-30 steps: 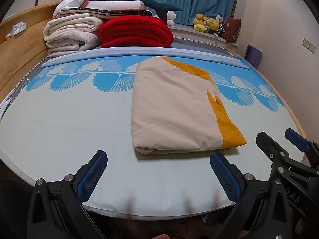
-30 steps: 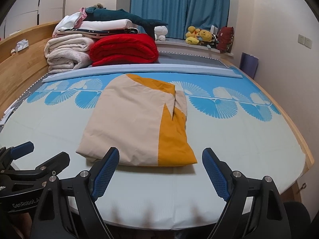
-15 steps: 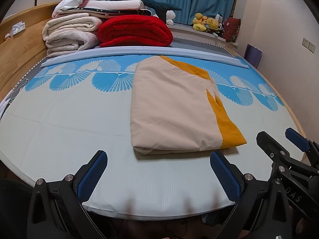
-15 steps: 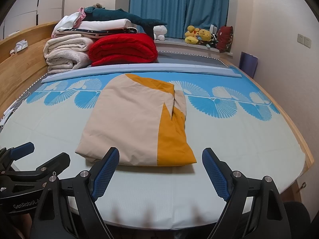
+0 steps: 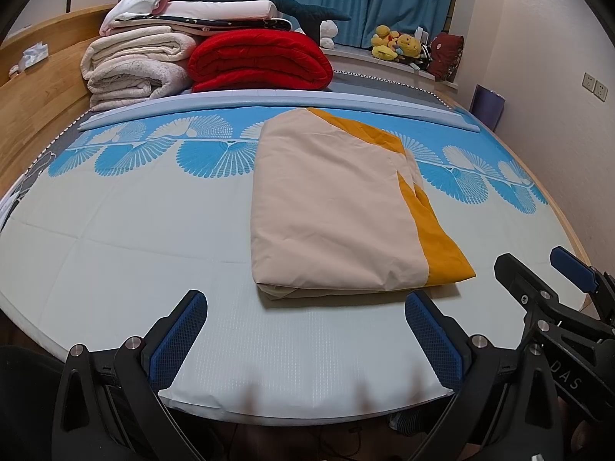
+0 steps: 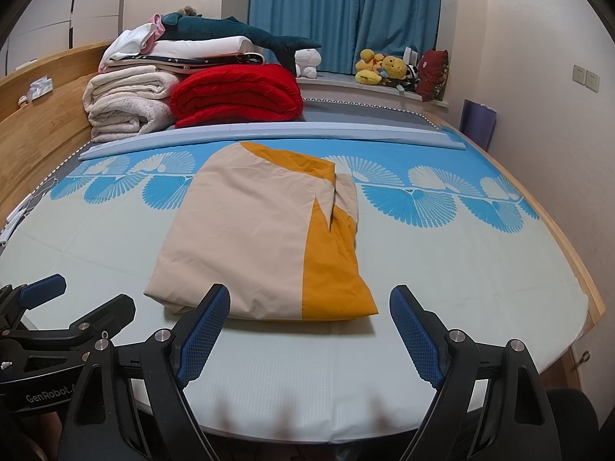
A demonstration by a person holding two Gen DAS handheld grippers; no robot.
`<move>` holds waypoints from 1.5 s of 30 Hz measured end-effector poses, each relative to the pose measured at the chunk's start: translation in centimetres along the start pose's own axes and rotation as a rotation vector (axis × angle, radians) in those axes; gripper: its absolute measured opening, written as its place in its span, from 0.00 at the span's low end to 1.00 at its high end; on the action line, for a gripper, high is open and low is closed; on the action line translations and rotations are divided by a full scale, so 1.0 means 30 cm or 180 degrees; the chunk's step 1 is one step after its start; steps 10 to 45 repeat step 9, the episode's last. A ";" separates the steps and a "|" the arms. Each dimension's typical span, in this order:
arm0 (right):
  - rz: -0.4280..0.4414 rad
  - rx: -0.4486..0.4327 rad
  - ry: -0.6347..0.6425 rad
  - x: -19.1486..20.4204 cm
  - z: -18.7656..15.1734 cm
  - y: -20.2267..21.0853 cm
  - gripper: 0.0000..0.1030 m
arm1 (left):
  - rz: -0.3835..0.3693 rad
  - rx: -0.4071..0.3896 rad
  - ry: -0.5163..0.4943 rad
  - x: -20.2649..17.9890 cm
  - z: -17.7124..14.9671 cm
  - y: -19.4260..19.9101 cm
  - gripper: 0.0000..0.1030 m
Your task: Fold large clothes
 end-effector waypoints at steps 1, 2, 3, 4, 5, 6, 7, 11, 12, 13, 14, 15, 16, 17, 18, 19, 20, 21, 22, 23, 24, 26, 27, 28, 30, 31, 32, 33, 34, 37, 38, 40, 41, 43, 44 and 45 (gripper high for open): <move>0.0001 0.0001 0.0001 0.001 0.000 -0.003 0.83 | -0.0003 0.0001 0.0002 0.001 -0.002 0.002 0.99; 0.0000 0.0001 -0.0002 0.001 0.000 0.000 0.83 | -0.0001 -0.0001 0.0000 0.000 -0.001 0.001 0.99; 0.0000 0.0002 -0.0002 0.001 0.000 -0.002 0.83 | 0.0002 -0.0004 -0.0002 -0.002 -0.001 0.001 0.99; -0.0001 0.0002 -0.0002 0.001 0.000 -0.002 0.83 | -0.0002 -0.0005 -0.0008 0.000 0.002 0.002 0.99; -0.0001 0.0001 -0.0001 0.000 0.000 -0.002 0.83 | -0.0004 -0.0005 -0.0007 0.000 0.003 0.002 0.99; 0.0000 0.0001 -0.0002 0.000 0.000 0.001 0.83 | -0.0006 -0.0004 -0.0003 -0.002 0.004 0.001 0.99; 0.0002 0.0003 -0.0002 0.001 0.000 -0.002 0.83 | -0.0004 -0.0003 -0.0007 0.001 0.002 0.002 0.99; 0.0000 0.0001 -0.0002 0.001 0.000 0.001 0.83 | -0.0001 -0.0004 -0.0009 0.000 0.002 0.002 0.99; 0.0000 0.0001 -0.0002 0.001 0.000 0.001 0.83 | -0.0001 -0.0004 -0.0009 0.000 0.002 0.002 0.99; 0.0000 0.0001 -0.0002 0.001 0.000 0.001 0.83 | -0.0001 -0.0004 -0.0009 0.000 0.002 0.002 0.99; 0.0000 0.0001 -0.0002 0.001 0.000 0.001 0.83 | -0.0001 -0.0004 -0.0009 0.000 0.002 0.002 0.99; 0.0000 0.0001 -0.0002 0.001 0.000 0.001 0.83 | -0.0001 -0.0004 -0.0009 0.000 0.002 0.002 0.99; 0.0000 0.0001 -0.0002 0.001 0.000 0.001 0.83 | -0.0001 -0.0004 -0.0009 0.000 0.002 0.002 0.99; 0.0000 0.0001 -0.0002 0.001 0.000 0.001 0.83 | -0.0001 -0.0004 -0.0009 0.000 0.002 0.002 0.99; 0.0000 0.0001 -0.0002 0.001 0.000 0.001 0.83 | -0.0001 -0.0004 -0.0009 0.000 0.002 0.002 0.99; 0.0000 0.0001 -0.0002 0.001 0.000 0.001 0.83 | -0.0001 -0.0004 -0.0009 0.000 0.002 0.002 0.99; 0.0000 0.0001 -0.0002 0.001 0.000 0.001 0.83 | -0.0001 -0.0004 -0.0009 0.000 0.002 0.002 0.99; 0.0000 0.0001 -0.0002 0.001 0.000 0.001 0.83 | -0.0001 -0.0004 -0.0009 0.000 0.002 0.002 0.99; 0.0000 0.0001 -0.0002 0.001 0.000 0.001 0.83 | -0.0001 -0.0004 -0.0009 0.000 0.002 0.002 0.99; 0.0000 0.0001 -0.0002 0.001 0.000 0.001 0.83 | -0.0001 -0.0004 -0.0009 0.000 0.002 0.002 0.99; 0.0000 0.0001 -0.0002 0.001 0.000 0.001 0.83 | -0.0001 -0.0004 -0.0009 0.000 0.002 0.002 0.99; 0.0000 0.0001 -0.0002 0.001 0.000 0.001 0.83 | -0.0001 -0.0004 -0.0009 0.000 0.002 0.002 0.99; 0.0000 0.0001 -0.0002 0.001 0.000 0.001 0.83 | -0.0001 -0.0004 -0.0009 0.000 0.002 0.002 0.99; 0.0000 0.0001 -0.0002 0.001 0.000 0.001 0.83 | -0.0001 -0.0004 -0.0009 0.000 0.002 0.002 0.99; 0.0000 0.0001 -0.0002 0.001 0.000 0.001 0.83 | -0.0001 -0.0004 -0.0009 0.000 0.002 0.002 0.99; 0.0000 0.0001 -0.0002 0.001 0.000 0.001 0.83 | -0.0001 -0.0004 -0.0009 0.000 0.002 0.002 0.99; 0.0000 0.0001 -0.0002 0.001 0.000 0.001 0.83 | -0.0001 -0.0004 -0.0009 0.000 0.002 0.002 0.99; 0.0000 0.0001 -0.0002 0.001 0.000 0.001 0.83 | -0.0001 -0.0004 -0.0009 0.000 0.002 0.002 0.99; 0.0000 0.0001 -0.0002 0.001 0.000 0.001 0.83 | -0.0001 -0.0004 -0.0009 0.000 0.002 0.002 0.99; 0.0000 0.0001 -0.0002 0.001 0.000 0.001 0.83 | -0.0001 -0.0004 -0.0009 0.000 0.002 0.002 0.99; 0.0000 0.0001 -0.0002 0.001 0.000 0.001 0.83 | -0.0001 -0.0004 -0.0009 0.000 0.002 0.002 0.99; 0.0000 0.0001 -0.0002 0.001 0.000 0.001 0.83 | -0.0001 -0.0004 -0.0009 0.000 0.002 0.002 0.99; 0.0000 0.0001 -0.0002 0.001 0.000 0.001 0.83 | -0.0001 -0.0004 -0.0009 0.000 0.002 0.002 0.99; 0.0000 0.0001 -0.0002 0.001 0.000 0.001 0.83 | -0.0001 -0.0004 -0.0009 0.000 0.002 0.002 0.99; 0.0000 0.0001 -0.0002 0.001 0.000 0.001 0.83 | -0.0001 -0.0004 -0.0009 0.000 0.002 0.002 0.99; 0.0000 0.0001 -0.0002 0.001 0.000 0.001 0.83 | -0.0001 -0.0004 -0.0009 0.000 0.002 0.002 0.99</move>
Point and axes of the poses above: each gripper's, at about its wrist camera, not at the fingertips, and y roughly against the way its jaws point, x to its left, z to its top, the point moved 3 cm from there along -y, roughly the way its jaws point, and after that the axes turned 9 degrees about -z, right-handed, at the moved point
